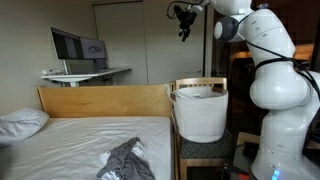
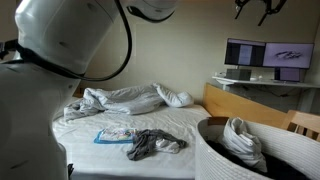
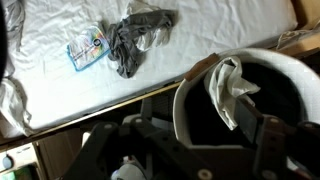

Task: Put the clothes in the laundry bag

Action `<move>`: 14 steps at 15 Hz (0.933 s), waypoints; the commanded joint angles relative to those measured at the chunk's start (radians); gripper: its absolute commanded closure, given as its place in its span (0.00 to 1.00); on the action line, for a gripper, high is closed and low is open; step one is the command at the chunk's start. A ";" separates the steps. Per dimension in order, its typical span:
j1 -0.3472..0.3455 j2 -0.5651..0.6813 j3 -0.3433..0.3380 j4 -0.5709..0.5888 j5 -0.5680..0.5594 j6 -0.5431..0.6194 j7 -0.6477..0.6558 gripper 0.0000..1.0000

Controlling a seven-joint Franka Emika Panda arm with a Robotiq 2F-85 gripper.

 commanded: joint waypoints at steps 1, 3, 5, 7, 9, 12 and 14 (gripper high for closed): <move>-0.012 0.018 0.068 0.003 0.008 -0.142 -0.039 0.00; -0.006 0.042 0.096 -0.001 0.031 -0.204 -0.047 0.00; 0.009 0.075 0.120 -0.004 0.046 -0.253 -0.047 0.00; 0.021 0.112 0.134 -0.005 0.052 -0.303 -0.061 0.00; 0.055 0.156 0.136 0.004 0.026 -0.354 -0.093 0.00; 0.107 0.211 0.121 0.027 -0.031 -0.409 -0.161 0.00; 0.163 0.246 0.104 0.047 -0.094 -0.404 -0.173 0.00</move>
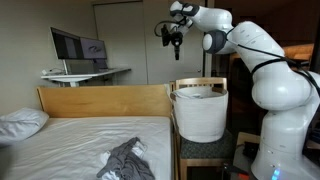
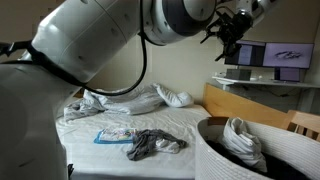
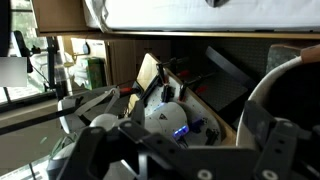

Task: Put the clothes in the laundry bag

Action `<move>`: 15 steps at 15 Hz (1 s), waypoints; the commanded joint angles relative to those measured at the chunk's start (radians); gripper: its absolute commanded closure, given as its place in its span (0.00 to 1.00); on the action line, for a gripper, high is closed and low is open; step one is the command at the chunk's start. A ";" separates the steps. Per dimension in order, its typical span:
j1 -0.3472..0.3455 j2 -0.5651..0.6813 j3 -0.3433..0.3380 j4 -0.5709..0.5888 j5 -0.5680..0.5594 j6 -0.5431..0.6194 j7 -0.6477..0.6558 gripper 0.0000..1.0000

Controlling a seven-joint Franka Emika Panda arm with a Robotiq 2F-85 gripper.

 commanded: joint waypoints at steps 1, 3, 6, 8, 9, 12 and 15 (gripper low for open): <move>0.084 0.061 -0.030 0.056 -0.106 -0.002 -0.056 0.00; 0.095 0.085 -0.031 0.055 -0.106 0.001 -0.020 0.00; 0.103 0.099 -0.024 0.064 -0.091 -0.009 -0.007 0.00; 0.099 0.102 -0.028 0.065 -0.092 -0.008 -0.007 0.00; 0.096 0.101 -0.028 0.067 -0.093 -0.008 -0.007 0.00; 0.126 0.129 -0.024 0.065 -0.091 0.018 0.017 0.00; 0.168 0.152 -0.016 0.098 -0.112 0.054 -0.020 0.00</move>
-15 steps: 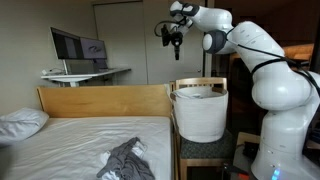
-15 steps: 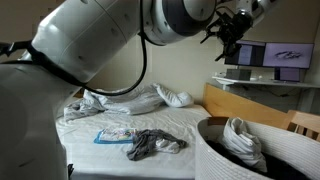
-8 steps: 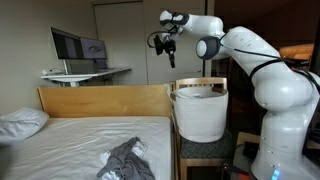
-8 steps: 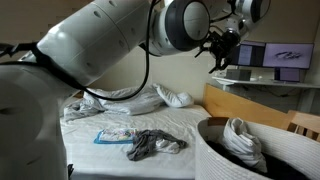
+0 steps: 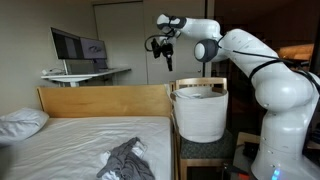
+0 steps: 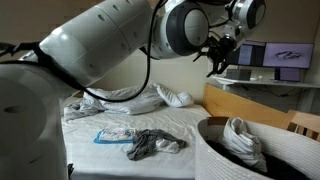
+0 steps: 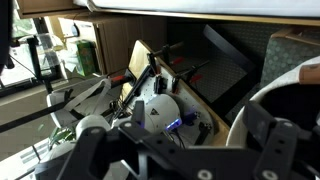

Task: Put the clothes in the laundry bag

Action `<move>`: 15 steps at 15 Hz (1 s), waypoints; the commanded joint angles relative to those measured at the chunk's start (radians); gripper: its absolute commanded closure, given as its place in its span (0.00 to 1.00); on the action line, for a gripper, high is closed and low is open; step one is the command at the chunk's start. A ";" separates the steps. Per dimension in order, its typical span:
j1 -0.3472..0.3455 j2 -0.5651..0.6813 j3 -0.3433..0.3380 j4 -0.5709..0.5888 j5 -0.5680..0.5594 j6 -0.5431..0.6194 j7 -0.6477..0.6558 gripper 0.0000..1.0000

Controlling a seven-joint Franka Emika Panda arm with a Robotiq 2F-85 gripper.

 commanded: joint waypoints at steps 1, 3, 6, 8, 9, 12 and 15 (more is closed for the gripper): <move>0.049 0.035 0.016 0.076 -0.034 0.055 -0.035 0.00; 0.081 0.047 0.018 0.122 -0.071 0.104 -0.080 0.00; 0.141 0.053 0.007 0.180 -0.178 0.129 -0.161 0.00; 0.190 0.003 -0.006 0.116 -0.263 0.165 -0.245 0.00; 0.212 -0.001 -0.010 0.116 -0.296 0.172 -0.273 0.00; 0.262 -0.012 -0.012 0.116 -0.361 0.174 -0.346 0.00; 0.301 -0.020 -0.007 0.119 -0.381 0.187 -0.375 0.00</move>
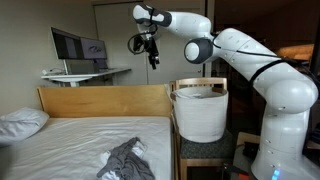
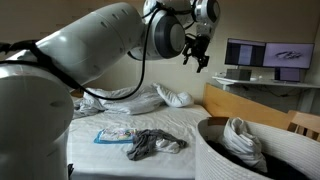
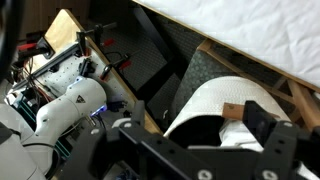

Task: Put the clothes in the laundry bag

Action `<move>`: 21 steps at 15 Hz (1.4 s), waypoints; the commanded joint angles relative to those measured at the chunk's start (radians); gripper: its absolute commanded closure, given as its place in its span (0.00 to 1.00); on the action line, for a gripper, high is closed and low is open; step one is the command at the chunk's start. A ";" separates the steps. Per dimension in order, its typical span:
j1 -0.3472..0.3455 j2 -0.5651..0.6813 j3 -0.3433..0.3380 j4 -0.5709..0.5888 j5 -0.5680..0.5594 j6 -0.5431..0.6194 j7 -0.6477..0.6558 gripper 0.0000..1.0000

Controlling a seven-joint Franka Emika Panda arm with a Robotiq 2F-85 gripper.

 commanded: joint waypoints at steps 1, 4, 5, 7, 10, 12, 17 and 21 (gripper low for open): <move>0.036 -0.028 0.001 -0.017 -0.023 0.041 -0.052 0.00; 0.077 -0.025 -0.008 -0.015 -0.034 0.096 -0.008 0.00; 0.099 -0.024 -0.022 -0.016 -0.058 0.111 0.006 0.00; 0.130 -0.032 -0.041 -0.025 -0.109 0.086 -0.036 0.00; 0.126 -0.022 -0.027 -0.025 -0.093 0.100 -0.007 0.00; 0.132 -0.022 -0.032 -0.025 -0.098 0.100 -0.007 0.00; 0.138 -0.014 -0.016 -0.021 -0.039 0.193 0.355 0.00; 0.110 -0.019 0.015 -0.026 0.021 0.226 0.566 0.00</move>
